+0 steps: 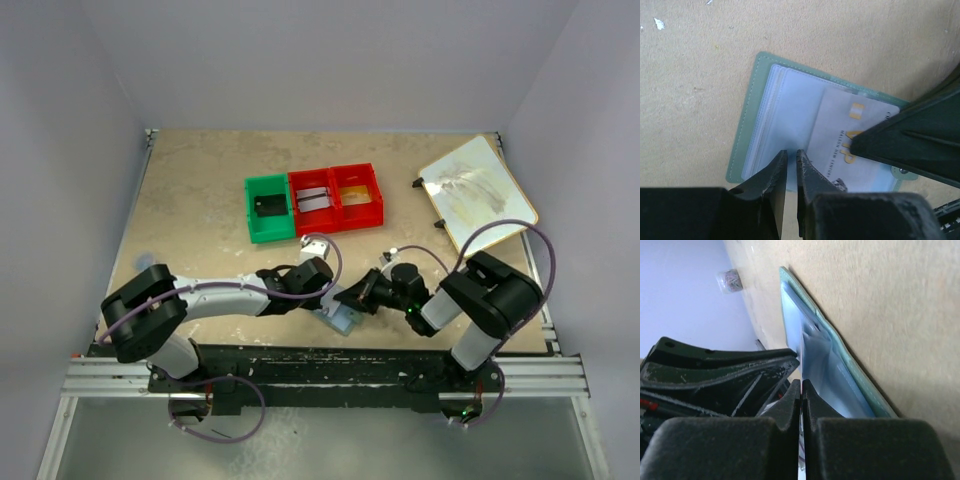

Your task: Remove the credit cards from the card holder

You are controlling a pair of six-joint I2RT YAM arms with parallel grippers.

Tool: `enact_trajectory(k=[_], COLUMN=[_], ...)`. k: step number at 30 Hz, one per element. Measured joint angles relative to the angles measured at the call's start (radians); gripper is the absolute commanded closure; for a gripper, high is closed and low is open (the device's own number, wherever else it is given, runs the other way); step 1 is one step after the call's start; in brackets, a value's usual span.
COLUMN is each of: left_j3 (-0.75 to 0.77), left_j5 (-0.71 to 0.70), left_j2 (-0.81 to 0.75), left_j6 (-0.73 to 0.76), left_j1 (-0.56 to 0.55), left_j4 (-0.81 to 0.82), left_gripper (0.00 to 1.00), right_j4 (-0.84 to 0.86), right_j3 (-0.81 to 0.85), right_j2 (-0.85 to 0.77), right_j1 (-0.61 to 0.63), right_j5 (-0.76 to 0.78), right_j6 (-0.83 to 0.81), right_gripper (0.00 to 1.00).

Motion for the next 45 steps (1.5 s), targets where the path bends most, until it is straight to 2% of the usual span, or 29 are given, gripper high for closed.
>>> enact_trajectory(k=[4,13,16,19,21,24,31,35,38,45], left_j3=[0.0,-0.003,-0.005,-0.009,-0.014,-0.016,-0.056,-0.076,-0.097,-0.113], left_j5=[-0.006,-0.028,-0.04,-0.059,-0.072,-0.108,-0.237,-0.304,-0.337,-0.479], left_j2=[-0.006,-0.035,-0.061,-0.095,-0.119,-0.159,-0.273,-0.332,-0.369,-0.492], left_j6=[0.0,0.0,0.0,-0.001,-0.002,-0.006,-0.047,-0.078,-0.105,-0.189], left_j1=[0.0,0.0,0.0,0.0,0.0,0.0,0.0,0.017,0.072,0.121], left_j4=[-0.018,-0.034,-0.035,-0.034,-0.035,-0.045,-0.077,-0.108,-0.146,-0.294], left_gripper=[0.9,0.84,0.78,0.75,0.72,0.59,0.39,0.39,0.38,0.37], right_j4=[-0.121,-0.728,-0.85,-0.941,-0.97,-0.99,-0.972,-0.92,-0.887,-0.859], right_j3=[-0.025,0.101,0.133,0.165,0.181,0.2,0.236,0.245,0.27,0.409], right_j2=[-0.132,-0.574,-0.651,-0.686,-0.694,-0.692,-0.694,-0.712,-0.717,-0.689], right_j1=[0.0,-0.016,-0.018,-0.019,-0.019,-0.019,-0.019,-0.019,-0.019,-0.017], right_j5=[0.011,0.159,0.211,0.257,0.284,0.308,0.359,0.378,0.394,0.406], right_j6=[-0.021,-0.228,-0.276,-0.322,-0.351,-0.388,-0.488,-0.564,-0.631,-0.807], right_gripper=[1.0,1.0,1.0,1.0,1.0,1.0,1.0,1.0,1.0,1.0])
